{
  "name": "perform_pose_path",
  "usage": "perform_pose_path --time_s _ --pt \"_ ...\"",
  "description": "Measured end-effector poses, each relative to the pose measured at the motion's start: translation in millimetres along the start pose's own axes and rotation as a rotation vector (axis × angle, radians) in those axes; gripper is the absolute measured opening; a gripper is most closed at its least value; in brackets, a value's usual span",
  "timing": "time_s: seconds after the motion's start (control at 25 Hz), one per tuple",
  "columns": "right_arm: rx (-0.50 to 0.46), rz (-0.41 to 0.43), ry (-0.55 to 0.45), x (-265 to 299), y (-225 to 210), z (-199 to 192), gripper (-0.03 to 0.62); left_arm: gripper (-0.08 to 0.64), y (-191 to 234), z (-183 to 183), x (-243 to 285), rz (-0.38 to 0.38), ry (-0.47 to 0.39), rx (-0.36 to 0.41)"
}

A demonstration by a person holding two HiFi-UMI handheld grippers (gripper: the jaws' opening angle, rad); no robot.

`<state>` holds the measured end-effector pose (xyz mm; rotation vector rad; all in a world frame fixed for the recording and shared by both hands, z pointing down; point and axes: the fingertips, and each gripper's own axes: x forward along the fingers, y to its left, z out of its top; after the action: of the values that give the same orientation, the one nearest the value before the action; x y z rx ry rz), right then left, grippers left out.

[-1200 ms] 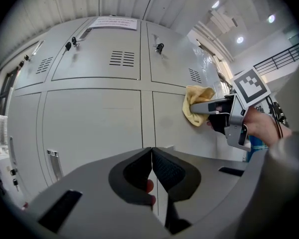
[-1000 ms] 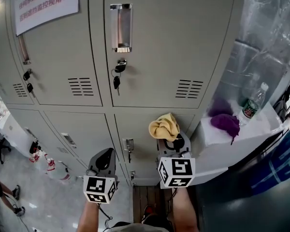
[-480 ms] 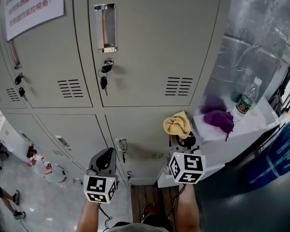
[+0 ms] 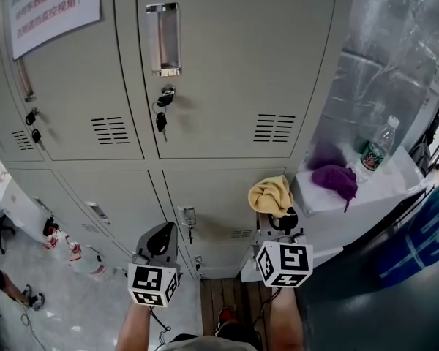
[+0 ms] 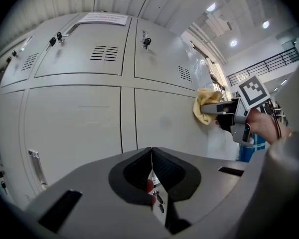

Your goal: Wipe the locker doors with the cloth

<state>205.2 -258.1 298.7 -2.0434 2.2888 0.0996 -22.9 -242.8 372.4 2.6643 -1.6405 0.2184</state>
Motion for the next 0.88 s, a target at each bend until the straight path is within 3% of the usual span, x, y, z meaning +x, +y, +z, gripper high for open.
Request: perform_pose_path --time_s 0.24,0.88 --pt "-0.009 0.098 -0.024 -19 45 -2 0.181 0.023 6 0 -5 0.013 -0.002 0.001" --pt "0.022 0.359 0.064 3 174 -52 0.183 0.023 39 -8 -27 0.102 0.006 -0.017"
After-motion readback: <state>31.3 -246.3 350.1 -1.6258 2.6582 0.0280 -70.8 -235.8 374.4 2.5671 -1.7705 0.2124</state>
